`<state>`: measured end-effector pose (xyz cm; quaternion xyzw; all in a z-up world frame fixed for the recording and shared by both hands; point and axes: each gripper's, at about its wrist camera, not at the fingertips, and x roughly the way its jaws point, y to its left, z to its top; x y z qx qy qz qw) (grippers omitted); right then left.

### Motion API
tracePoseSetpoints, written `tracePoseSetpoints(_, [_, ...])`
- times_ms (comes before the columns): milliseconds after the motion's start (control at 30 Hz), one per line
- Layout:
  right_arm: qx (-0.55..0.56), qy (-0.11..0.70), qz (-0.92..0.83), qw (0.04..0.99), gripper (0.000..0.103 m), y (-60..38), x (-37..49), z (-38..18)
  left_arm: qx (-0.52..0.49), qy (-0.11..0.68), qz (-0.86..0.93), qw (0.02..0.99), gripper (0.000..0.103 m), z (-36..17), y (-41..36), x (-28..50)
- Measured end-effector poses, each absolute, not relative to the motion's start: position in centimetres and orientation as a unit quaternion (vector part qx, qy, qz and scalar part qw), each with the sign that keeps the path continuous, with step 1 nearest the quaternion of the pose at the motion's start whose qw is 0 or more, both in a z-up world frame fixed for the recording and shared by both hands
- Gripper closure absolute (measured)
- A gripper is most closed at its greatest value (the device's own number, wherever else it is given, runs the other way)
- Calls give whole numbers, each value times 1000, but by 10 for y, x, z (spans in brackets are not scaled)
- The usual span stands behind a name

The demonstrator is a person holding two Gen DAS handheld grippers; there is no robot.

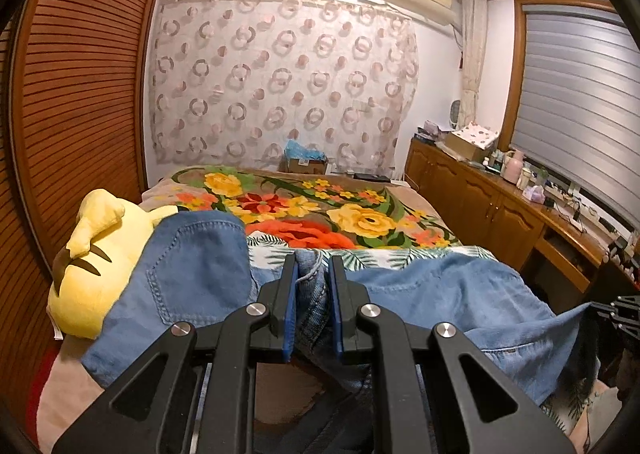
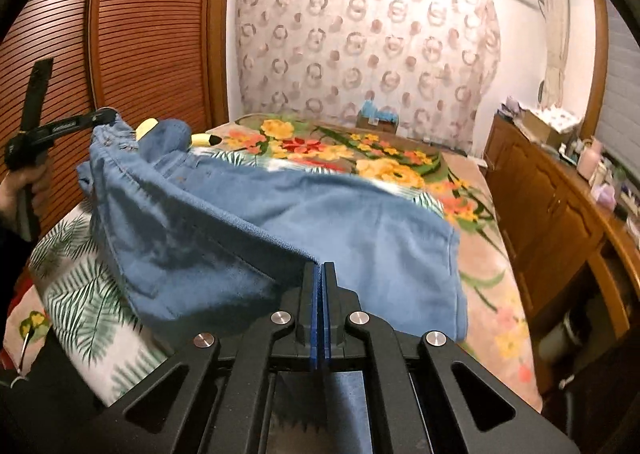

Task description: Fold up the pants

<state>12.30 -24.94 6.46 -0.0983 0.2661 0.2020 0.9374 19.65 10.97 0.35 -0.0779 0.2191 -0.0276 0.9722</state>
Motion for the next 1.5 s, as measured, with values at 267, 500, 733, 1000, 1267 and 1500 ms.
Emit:
tracePoseSetpoints(267, [-113,245,198,942,102,-229,161,73,-88,218,-22,972,87,15,126,226])
tracePoseSetpoints(500, [-121,236,195,944,102,-224,192,64,-100,236,-17,967,87,4,136,260])
tracePoseSetpoints(733, [-136,243,194,941,102,-208,228,50,-101,261,-8,960,87,-14,142,289])
tracePoseSetpoints(1000, [-145,254,193,937,102,-195,259,40,-100,282,-4,954,87,-32,148,304])
tracePoseSetpoints(1267, [-162,276,186,929,102,-180,295,37,-100,305,1,947,84,-43,152,316])
tracePoseSetpoints(1500, [-172,291,176,924,102,-176,307,38,-86,298,16,950,41,-35,152,309])
